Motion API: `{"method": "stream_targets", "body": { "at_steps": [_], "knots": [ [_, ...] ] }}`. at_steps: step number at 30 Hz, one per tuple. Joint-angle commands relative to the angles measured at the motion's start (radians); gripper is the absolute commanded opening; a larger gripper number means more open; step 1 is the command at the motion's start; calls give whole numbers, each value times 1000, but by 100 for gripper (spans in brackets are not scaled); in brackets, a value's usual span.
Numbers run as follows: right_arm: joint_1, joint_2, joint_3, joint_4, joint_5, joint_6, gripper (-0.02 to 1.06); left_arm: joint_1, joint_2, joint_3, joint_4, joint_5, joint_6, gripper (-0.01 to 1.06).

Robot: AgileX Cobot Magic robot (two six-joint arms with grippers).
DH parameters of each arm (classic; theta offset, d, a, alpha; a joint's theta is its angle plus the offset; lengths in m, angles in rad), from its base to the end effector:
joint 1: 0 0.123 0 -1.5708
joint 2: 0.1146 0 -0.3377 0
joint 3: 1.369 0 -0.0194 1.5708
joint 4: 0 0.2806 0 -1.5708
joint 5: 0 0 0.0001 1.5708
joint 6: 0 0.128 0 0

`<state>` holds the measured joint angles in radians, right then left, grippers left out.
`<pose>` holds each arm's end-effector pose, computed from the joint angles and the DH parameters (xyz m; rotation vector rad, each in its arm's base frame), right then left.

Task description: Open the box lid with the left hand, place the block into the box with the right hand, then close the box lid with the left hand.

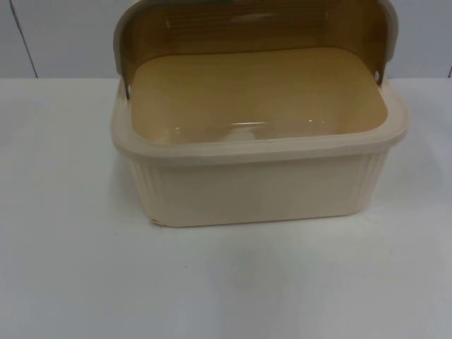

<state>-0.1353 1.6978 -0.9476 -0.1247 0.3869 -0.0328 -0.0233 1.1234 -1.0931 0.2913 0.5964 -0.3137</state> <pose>0.3735 -0.0569 0.1827 -0.0006 2.6252 -0.1605 0.2787 0.0142 0.4147 -0.1472 2.0797 0.1122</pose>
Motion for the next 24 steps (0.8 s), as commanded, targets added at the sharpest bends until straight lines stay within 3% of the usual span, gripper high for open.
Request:
{"method": "stream_targets", "body": {
  "at_steps": [1, 4, 6, 9, 10, 14, 18, 24],
  "knots": [
    [-4, 23, 2, 0, -57, -31, 105, 4, -7, 3, 9, 2, -7, 105],
    [-17, 52, 2, 0, -86, -31, 105, 4, -7, 3, 9, 2, -7, 105],
    [-29, 79, 2, 44, -88, -97, 105, 4, -7, 3, 9, 2, -7, 105],
    [-65, 114, 2, 224, -88, -263, 105, 4, -7, 3, 9, 2, -7, 105],
    [-65, 114, 2, 224, -88, -263, 105, 4, -7, 3, 9, 2, -7, 105],
    [-129, 137, 2, 486, -74, -532, 105, 4, -7, 3, 9, 11, -7, 105],
    [-149, 155, 2, 551, -82, -604, 105, 4, -7, 3, 9, 9, -7, 105],
    [-131, 218, 2, 553, -99, -611, 105, 4, -7, 3, 9, -1, -7, 105]
  ]
}}
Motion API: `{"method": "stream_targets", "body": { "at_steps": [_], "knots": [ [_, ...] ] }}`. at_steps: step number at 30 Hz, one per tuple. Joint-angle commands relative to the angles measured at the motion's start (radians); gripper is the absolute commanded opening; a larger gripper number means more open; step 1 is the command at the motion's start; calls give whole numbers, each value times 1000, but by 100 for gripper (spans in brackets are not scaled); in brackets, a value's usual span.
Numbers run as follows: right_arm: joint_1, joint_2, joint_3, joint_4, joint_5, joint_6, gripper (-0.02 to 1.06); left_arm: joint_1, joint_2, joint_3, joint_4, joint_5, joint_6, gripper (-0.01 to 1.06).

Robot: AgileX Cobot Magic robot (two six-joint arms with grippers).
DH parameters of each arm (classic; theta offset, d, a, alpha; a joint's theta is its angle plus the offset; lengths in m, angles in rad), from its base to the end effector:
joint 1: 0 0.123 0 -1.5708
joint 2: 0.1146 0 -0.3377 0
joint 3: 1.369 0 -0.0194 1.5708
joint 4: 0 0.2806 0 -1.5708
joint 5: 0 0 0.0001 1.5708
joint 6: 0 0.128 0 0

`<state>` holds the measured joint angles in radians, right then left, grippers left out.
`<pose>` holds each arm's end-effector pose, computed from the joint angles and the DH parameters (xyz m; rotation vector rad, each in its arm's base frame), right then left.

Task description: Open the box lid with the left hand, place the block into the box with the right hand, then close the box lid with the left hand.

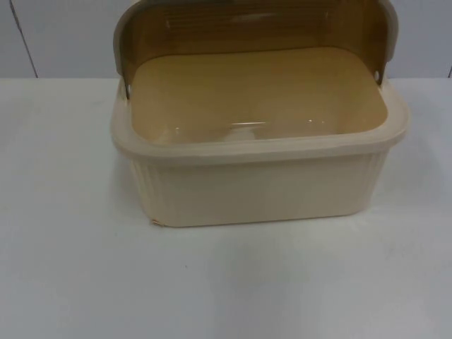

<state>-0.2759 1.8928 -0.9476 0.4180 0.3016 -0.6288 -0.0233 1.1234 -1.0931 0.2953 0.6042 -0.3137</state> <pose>0.3838 -0.0926 0.1142 0.0288 2.6903 0.0093 0.2782 0.0147 0.4139 -0.1471 2.0866 0.1186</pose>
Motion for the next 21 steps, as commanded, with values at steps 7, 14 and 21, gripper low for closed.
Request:
{"method": "stream_targets", "body": {
  "at_steps": [7, 14, 21],
  "knots": [
    [9, 43, 2, 14, -25, -7, 55, 4, -7, 3, 5, -8, -7, 105],
    [9, 37, 2, 4, 15, 101, 0, 4, -7, 3, 5, -8, -7, 105],
    [9, -152, -1, 32, -21, 99, 0, 4, -7, 3, 5, -8, -7, 105]
  ]
}}
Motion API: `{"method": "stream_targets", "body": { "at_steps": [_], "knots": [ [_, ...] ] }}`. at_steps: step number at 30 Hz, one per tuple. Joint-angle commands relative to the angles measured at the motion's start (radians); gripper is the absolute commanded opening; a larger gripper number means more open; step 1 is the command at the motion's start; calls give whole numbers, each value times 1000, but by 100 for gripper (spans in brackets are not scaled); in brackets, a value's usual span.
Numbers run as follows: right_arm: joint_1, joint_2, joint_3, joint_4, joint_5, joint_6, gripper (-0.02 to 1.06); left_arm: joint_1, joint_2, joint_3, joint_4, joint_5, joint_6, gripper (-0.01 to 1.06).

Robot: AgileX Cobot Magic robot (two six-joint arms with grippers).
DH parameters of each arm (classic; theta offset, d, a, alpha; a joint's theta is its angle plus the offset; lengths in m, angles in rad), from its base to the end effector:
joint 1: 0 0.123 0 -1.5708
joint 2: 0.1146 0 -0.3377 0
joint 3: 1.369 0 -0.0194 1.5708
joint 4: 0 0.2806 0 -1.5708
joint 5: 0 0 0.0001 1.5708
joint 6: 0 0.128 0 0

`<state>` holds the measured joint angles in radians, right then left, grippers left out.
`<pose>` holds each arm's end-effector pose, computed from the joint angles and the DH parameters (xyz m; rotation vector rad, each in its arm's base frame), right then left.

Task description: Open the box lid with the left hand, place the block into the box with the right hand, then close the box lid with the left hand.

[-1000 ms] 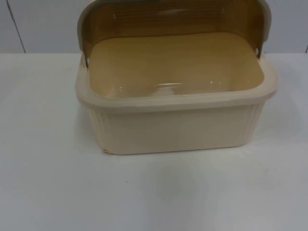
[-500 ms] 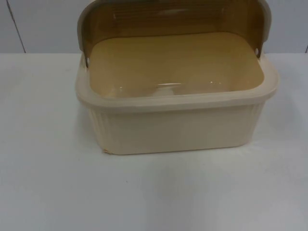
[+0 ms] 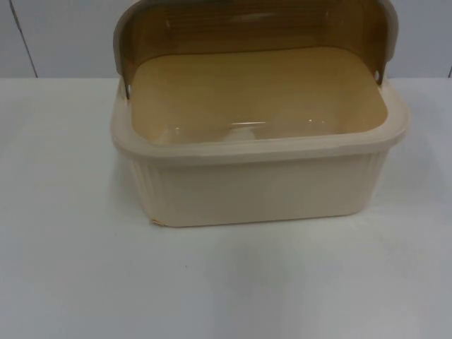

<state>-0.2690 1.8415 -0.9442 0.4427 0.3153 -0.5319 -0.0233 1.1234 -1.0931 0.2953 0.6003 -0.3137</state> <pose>0.3827 -0.0878 0.1331 0.1700 2.6462 0.0536 0.2785 0.0146 0.4144 -0.1461 2.0829 0.1176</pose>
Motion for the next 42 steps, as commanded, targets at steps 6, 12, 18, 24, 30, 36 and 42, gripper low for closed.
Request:
{"method": "stream_targets", "body": {
  "at_steps": [6, 12, 18, 24, 30, 36, 42],
  "knots": [
    [2, -276, -84, 8, -1, -9, 0, 4, -7, 3, 5, -4, -7, 105],
    [2, -413, -295, 8, 137, -9, 0, 4, -7, 3, -28, -14, -7, 105],
    [55, -443, -595, 13, 434, 2, 0, 4, -7, 3, -51, -14, -7, 105],
    [235, -461, -743, 13, 439, 28, 0, 4, -7, 3, -51, -12, -7, 105],
    [486, -468, -746, -13, 383, 28, 0, 4, -7, 3, -51, -8, -7, 105],
    [706, -466, -688, -52, 332, 80, 0, 4, -7, 3, -51, -4, -7, 105],
    [769, -468, -481, -54, 213, 125, 0, 4, -7, 3, -49, -2, -7, 105]
  ]
}}
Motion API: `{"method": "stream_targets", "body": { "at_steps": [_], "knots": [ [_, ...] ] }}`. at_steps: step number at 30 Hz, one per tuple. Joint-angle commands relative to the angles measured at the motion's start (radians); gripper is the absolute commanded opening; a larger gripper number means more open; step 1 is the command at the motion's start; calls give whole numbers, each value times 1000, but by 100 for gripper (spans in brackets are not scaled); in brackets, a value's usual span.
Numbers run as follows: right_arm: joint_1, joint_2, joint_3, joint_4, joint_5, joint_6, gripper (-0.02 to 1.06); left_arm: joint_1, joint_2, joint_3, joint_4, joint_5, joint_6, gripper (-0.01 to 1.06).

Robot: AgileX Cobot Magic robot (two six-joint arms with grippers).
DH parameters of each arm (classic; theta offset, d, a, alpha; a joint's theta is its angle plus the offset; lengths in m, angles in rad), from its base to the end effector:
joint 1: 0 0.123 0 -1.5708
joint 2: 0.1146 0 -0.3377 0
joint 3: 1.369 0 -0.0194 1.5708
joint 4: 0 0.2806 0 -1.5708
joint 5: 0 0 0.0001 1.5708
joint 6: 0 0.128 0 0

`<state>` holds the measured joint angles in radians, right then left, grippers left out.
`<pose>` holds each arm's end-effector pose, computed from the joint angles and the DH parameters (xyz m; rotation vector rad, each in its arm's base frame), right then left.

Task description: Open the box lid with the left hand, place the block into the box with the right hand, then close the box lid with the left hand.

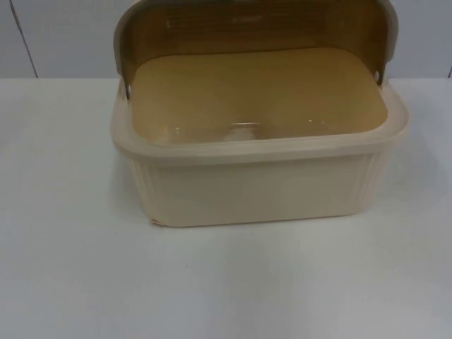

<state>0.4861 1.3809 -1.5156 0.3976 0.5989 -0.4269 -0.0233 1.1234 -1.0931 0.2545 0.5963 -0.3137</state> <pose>0.3068 0.1937 0.4987 -0.6937 1.8017 0.4743 0.2787 0.0116 0.4140 -0.1674 2.0834 0.0728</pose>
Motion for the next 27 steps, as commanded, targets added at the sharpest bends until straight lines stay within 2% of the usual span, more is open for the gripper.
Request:
{"method": "stream_targets", "body": {
  "at_steps": [1, 5, 6, 10, 11, 13, 16, 18, 20, 27],
  "knots": [
    [14, -8, 90, -9, -71, 20, 0, 4, -7, 3, -8, 2, -7, 105],
    [16, -8, 320, -7, -199, 20, 0, 4, -7, 3, -2, 4, -7, 105],
    [16, -8, 320, -7, -199, 20, 0, 4, -7, 3, -2, 4, -7, 105],
    [16, 5, 508, -7, -317, 20, 0, 4, -7, 3, 0, 4, -7, 105],
    [16, 5, 508, -7, -317, 20, 0, 4, -7, 3, 0, 4, -7, 105],
    [16, 32, 573, -9, -421, 20, 0, 4, -7, 3, 0, -1, -7, 105],
    [16, 99, 595, -9, -542, 20, 0, 4, -7, 3, 0, -1, -7, 105],
    [16, 109, 595, -9, -561, 20, 0, 4, -7, 3, 0, -1, -7, 105],
    [16, 191, 589, -9, -635, 20, 0, 4, -7, 3, 0, -3, -7, 105],
    [27, 330, 589, -10, -775, 31, 0, 4, -7, 3, 1, -3, -7, 105]
  ]
}}
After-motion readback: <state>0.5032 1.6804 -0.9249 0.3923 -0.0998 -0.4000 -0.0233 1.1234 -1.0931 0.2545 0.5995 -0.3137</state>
